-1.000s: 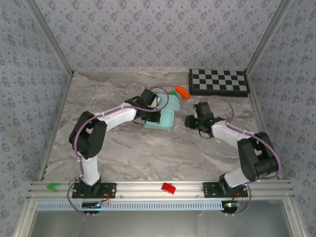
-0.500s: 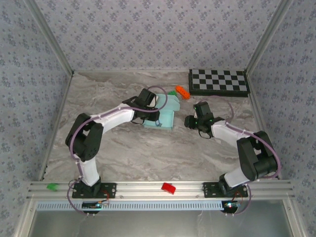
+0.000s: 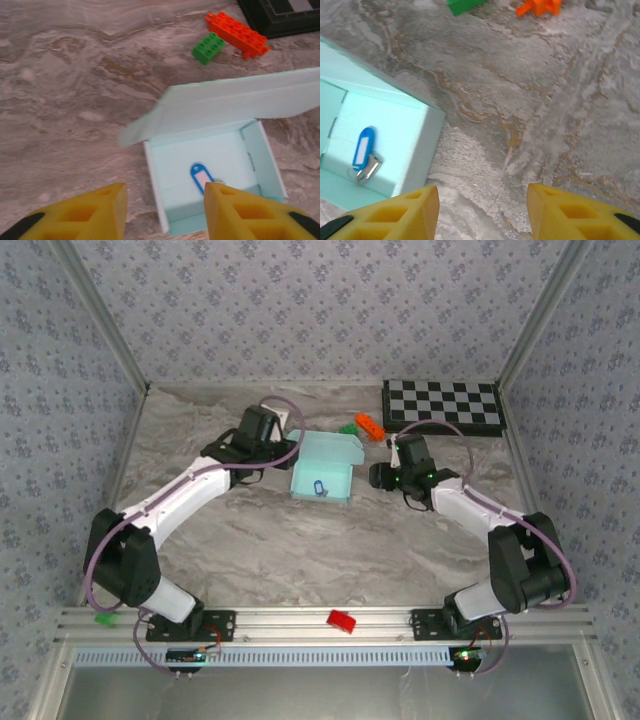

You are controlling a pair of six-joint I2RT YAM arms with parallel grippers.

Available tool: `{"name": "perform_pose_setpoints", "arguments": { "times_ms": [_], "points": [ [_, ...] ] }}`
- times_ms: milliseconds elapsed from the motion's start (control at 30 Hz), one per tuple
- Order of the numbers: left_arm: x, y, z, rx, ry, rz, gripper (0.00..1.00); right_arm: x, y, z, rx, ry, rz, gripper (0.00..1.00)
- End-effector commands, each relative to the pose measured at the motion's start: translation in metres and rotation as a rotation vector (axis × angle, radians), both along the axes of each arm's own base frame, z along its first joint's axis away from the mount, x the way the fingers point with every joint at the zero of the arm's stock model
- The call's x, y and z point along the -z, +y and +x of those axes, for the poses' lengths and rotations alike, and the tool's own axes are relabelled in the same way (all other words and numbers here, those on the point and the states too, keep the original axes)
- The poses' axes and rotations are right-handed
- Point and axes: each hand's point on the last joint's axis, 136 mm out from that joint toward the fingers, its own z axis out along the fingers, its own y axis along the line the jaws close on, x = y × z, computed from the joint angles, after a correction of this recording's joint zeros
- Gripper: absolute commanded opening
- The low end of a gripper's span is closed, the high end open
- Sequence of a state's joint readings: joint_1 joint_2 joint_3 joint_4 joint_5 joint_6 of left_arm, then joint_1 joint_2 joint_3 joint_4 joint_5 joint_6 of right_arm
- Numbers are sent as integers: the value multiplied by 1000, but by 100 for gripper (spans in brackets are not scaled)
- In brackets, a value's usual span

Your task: Fold the paper box

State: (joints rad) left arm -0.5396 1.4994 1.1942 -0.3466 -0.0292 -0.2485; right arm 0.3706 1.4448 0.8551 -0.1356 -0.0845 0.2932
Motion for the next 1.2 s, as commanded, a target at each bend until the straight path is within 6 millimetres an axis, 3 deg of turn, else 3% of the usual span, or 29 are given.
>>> {"name": "perform_pose_setpoints", "arguments": {
  "times_ms": [0,233,567,933,1167],
  "points": [
    [6,14,-2,74,18,14,49,-20,9,3,-118,-36,-31,52],
    [8,20,15,236,17,-83,65,-36,23,17,-268,-111,-84,58],
    [19,7,35,384,46,-155,70,-41,37,38,-350,-140,-85,59],
    [33,-4,51,403,79,-181,69,-31,44,50,-343,-99,-56,56],
    [33,-15,53,437,115,-227,60,-28,48,53,-340,-81,-34,51]
  ]
}}
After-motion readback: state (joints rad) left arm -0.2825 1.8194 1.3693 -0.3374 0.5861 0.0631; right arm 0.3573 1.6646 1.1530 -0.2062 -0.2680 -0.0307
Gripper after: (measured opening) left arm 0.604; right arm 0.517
